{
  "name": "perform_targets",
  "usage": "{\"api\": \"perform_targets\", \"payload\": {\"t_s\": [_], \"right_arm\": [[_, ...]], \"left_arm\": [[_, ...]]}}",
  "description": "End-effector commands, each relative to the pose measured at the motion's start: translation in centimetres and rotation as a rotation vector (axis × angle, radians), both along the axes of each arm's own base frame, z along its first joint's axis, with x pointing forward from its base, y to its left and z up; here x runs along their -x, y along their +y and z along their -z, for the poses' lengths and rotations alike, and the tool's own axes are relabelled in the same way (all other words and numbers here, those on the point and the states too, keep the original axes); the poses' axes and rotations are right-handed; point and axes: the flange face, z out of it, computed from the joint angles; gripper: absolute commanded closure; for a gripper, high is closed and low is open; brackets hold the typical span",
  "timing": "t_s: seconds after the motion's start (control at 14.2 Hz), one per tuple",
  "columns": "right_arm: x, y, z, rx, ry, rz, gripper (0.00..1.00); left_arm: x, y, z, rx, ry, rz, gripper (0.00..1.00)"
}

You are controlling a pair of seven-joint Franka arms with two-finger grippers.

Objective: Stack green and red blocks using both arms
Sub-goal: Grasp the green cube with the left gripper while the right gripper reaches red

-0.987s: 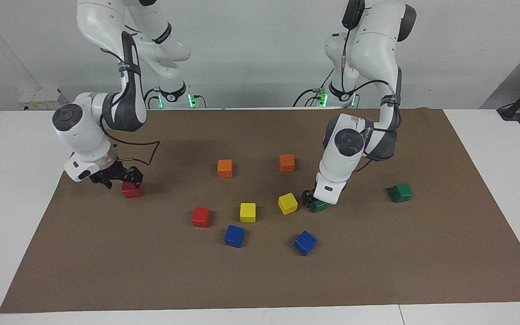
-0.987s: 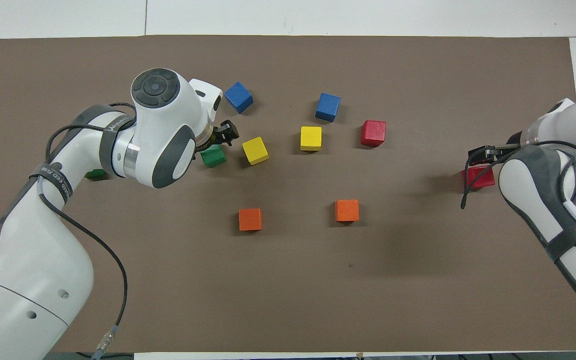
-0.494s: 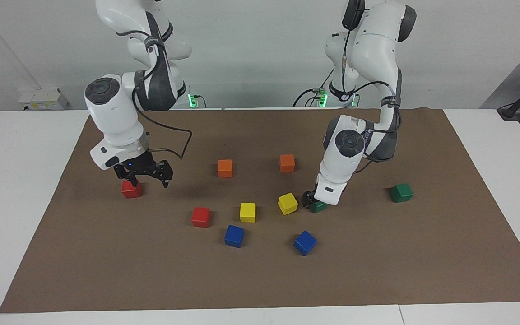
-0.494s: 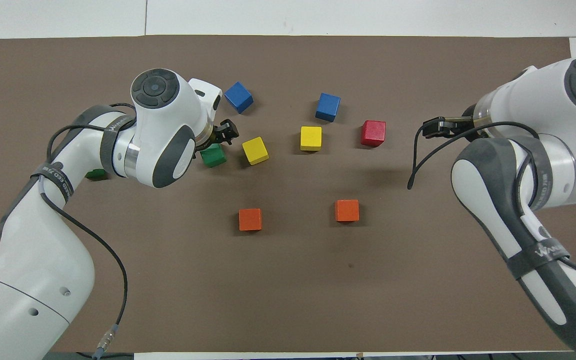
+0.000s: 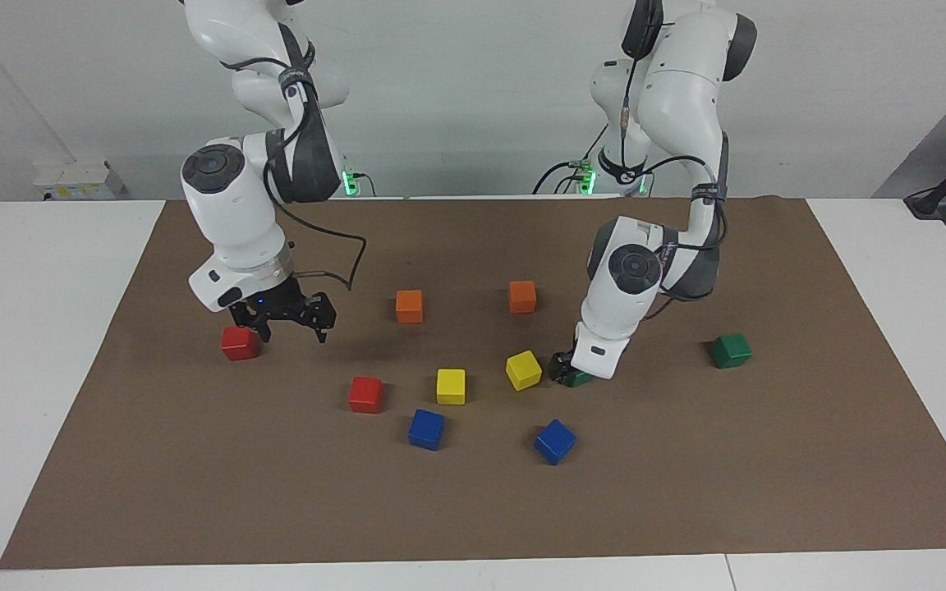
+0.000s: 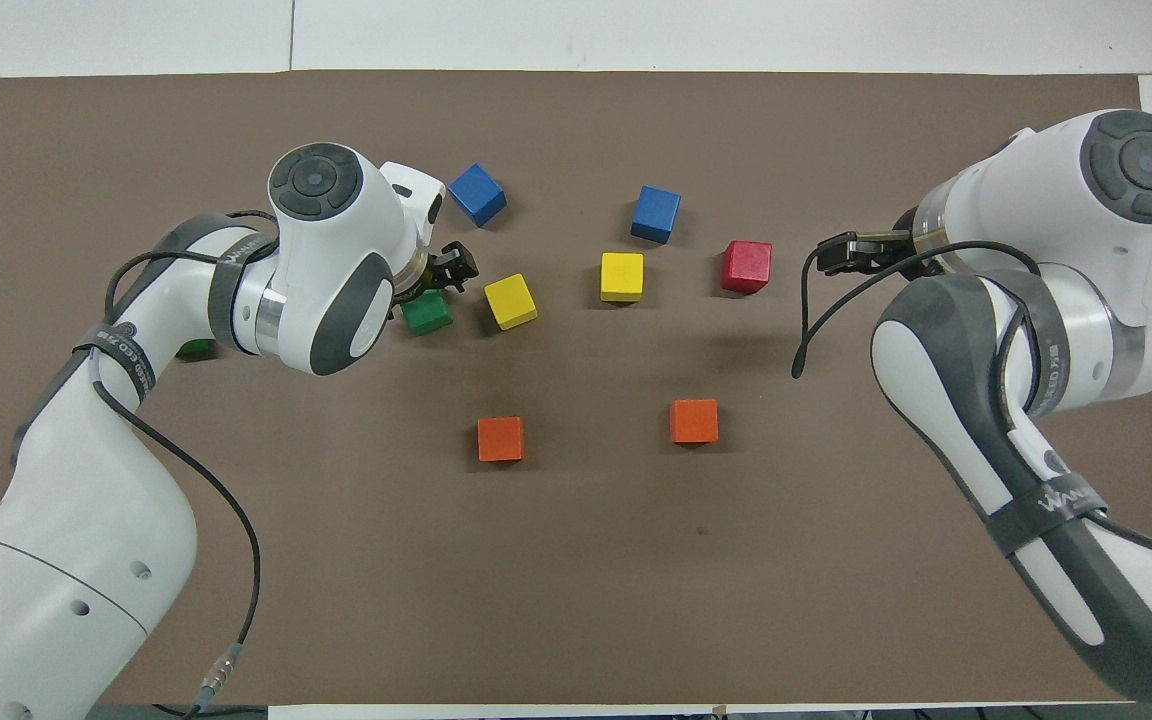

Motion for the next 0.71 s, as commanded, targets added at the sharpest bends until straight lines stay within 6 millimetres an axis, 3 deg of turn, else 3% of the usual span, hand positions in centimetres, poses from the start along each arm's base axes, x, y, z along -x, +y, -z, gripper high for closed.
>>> {"api": "perform_targets", "payload": {"t_s": [0.0, 0.07, 0.28, 0.42, 0.63], "right_arm": [[-2.8, 1.7, -0.5, -0.007, 0.024, -0.002, 0.0], [-3.7, 2.3, -0.7, -0.009, 0.027, -0.008, 0.0], [-5.5, 3.5, -0.1, -0.004, 0.025, -0.01, 0.0], [-6.0, 3.9, 1.5, -0.001, 0.055, -0.012, 0.0], [-6.8, 5.5, 3.6, 0.001, 0.076, -0.003, 0.0]], "left_arm": [[0.2, 0.1, 0.6, -0.017, -0.01, -0.012, 0.04], [0.3, 0.0, 0.6, -0.02, -0.007, -0.024, 0.18], [1.0, -0.1, 0.8, -0.045, 0.037, -0.023, 0.96], [0.9, 0.9, -0.3, -0.058, 0.057, -0.025, 1.0], [0.6, 6.4, -6.0, -0.078, 0.078, 0.018, 1.0]]}}
